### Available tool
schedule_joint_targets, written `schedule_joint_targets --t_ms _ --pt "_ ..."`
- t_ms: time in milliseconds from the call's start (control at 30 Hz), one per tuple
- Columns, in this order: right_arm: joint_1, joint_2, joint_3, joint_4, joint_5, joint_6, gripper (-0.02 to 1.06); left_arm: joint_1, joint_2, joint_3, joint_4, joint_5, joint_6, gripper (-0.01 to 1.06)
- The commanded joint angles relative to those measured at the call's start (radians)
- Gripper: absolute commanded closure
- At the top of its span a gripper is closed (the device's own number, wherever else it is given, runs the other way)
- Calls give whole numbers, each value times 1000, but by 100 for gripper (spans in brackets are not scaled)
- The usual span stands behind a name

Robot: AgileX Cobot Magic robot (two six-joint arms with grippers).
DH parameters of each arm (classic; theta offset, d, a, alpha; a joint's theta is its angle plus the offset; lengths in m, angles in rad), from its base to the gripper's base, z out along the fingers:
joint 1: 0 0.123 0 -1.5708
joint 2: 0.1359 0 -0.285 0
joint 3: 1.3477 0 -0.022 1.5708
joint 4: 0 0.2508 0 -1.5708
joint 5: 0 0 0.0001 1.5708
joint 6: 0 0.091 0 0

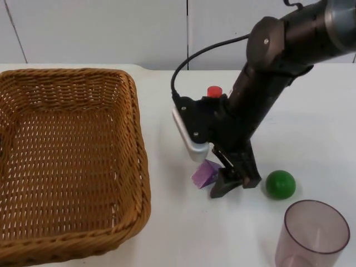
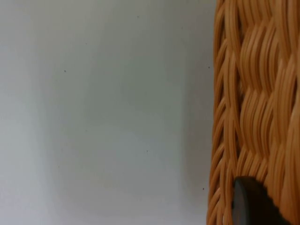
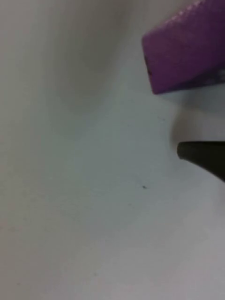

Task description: Pick up the basket with the left hand and place the triangular block into the basket with the right hand.

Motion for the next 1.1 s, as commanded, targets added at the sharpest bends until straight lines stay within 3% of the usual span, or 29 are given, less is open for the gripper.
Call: schedule_joint_targets --t_ms 0,167,1067 --pt "10 5 -3 2 -16 -12 24 5 -6 3 -34 23 -6 105" --pt "11 5 -3 -42 -35 7 24 5 -6 3 -32 26 -6 105" --pt "11 41 -3 -40 -78 16 27 5 -6 3 -32 29 -6 105"
